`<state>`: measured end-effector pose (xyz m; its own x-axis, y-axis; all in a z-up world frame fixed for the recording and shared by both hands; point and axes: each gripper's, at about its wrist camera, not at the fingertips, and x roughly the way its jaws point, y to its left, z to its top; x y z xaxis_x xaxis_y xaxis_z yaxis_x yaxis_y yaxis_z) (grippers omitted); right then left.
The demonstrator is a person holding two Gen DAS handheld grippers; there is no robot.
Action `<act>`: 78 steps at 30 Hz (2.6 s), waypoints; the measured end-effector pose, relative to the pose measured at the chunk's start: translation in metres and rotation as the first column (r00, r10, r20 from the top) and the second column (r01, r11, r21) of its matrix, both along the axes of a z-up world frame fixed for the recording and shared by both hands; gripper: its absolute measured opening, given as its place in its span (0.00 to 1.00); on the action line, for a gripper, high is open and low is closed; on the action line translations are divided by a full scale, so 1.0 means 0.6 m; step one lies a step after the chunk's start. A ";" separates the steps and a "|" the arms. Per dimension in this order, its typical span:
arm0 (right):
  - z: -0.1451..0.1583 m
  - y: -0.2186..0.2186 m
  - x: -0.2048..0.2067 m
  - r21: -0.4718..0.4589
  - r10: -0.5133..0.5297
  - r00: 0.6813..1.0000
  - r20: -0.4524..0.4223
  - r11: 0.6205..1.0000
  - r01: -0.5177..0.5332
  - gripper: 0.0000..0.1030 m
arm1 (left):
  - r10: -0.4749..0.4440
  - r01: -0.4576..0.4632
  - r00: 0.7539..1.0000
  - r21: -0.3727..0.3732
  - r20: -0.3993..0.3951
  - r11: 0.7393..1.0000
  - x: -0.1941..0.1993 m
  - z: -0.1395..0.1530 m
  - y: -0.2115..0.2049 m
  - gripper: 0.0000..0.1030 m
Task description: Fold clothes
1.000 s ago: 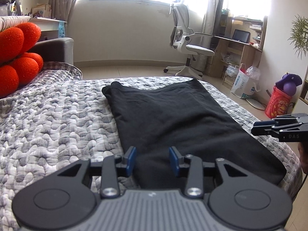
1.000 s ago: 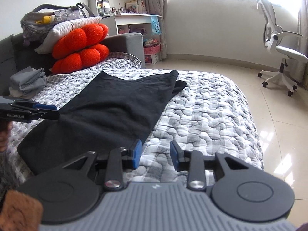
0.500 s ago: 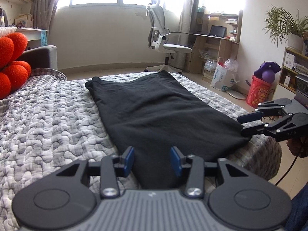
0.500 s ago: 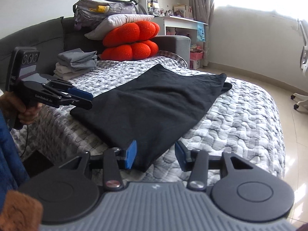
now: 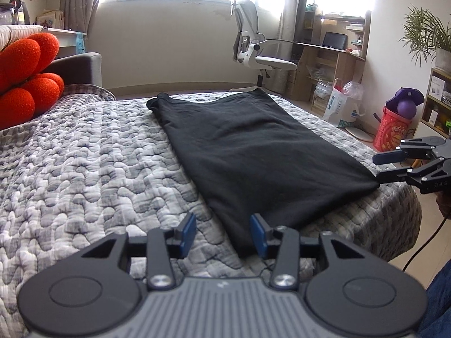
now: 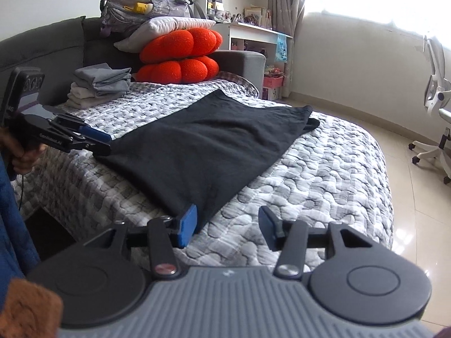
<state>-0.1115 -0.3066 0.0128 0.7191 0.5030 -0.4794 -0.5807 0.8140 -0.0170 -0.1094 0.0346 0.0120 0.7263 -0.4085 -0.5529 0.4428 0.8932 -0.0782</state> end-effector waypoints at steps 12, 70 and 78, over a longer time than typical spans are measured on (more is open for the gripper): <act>0.013 0.123 0.050 0.107 0.110 0.994 -0.024 0.989 -0.106 0.42 | -0.031 0.033 0.999 -0.045 0.042 0.998 0.015 -0.002 -0.080 0.47; -0.034 0.060 0.012 0.015 0.186 0.982 0.040 0.982 -0.186 0.34 | -0.075 0.079 0.996 -0.077 0.052 0.994 -0.009 -0.019 -0.036 0.49; -0.029 0.061 0.017 0.014 0.156 0.987 0.043 0.987 -0.157 0.13 | -0.110 0.110 0.994 -0.081 0.000 0.991 0.004 -0.005 -0.034 0.53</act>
